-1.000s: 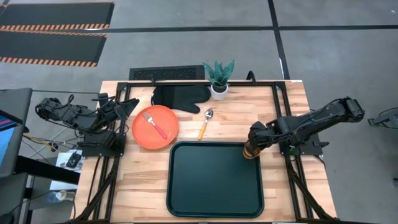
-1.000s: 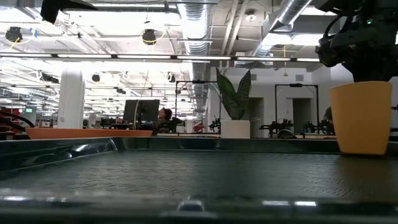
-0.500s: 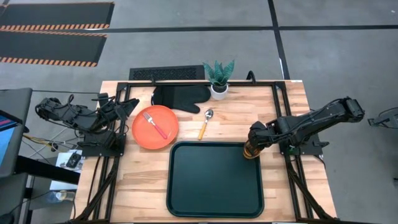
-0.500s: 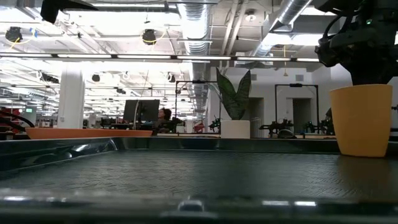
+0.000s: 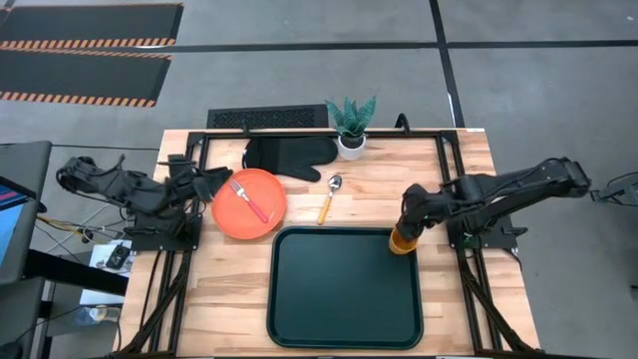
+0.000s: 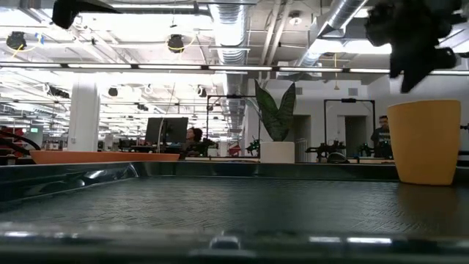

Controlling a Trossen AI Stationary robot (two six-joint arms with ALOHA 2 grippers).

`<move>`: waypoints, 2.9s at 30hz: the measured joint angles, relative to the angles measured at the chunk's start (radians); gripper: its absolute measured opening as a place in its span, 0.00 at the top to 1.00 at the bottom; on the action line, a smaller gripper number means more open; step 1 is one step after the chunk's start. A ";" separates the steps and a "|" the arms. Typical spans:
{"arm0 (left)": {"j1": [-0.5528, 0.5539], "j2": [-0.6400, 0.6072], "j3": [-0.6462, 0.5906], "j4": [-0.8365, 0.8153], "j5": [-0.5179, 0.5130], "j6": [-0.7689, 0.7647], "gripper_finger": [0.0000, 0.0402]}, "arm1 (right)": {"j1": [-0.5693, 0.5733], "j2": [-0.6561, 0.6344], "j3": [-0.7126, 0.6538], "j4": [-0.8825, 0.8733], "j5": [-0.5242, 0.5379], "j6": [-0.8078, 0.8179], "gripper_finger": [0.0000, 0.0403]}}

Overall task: Pick and place plate/cup/fork/spoon on tray
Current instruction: Put the pink fork on the black tray

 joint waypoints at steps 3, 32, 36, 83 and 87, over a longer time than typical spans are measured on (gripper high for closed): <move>0.057 0.058 0.000 -0.070 0.093 -0.073 0.41 | -0.009 -0.025 0.033 -0.001 0.011 0.000 0.38; 0.622 0.806 -0.004 -0.278 0.689 -0.244 0.41 | -0.009 -0.034 0.065 -0.005 0.087 -0.043 0.39; 0.674 0.866 -0.004 -0.248 0.714 -0.227 0.41 | -0.009 -0.034 0.065 -0.005 0.090 -0.046 0.39; 0.674 0.878 -0.158 -0.036 0.804 -0.683 0.52 | -0.010 -0.034 0.065 -0.005 0.170 -0.124 0.39; 0.691 0.879 -0.158 -0.038 0.810 -0.692 0.70 | -0.010 -0.034 0.065 -0.005 0.171 -0.128 0.39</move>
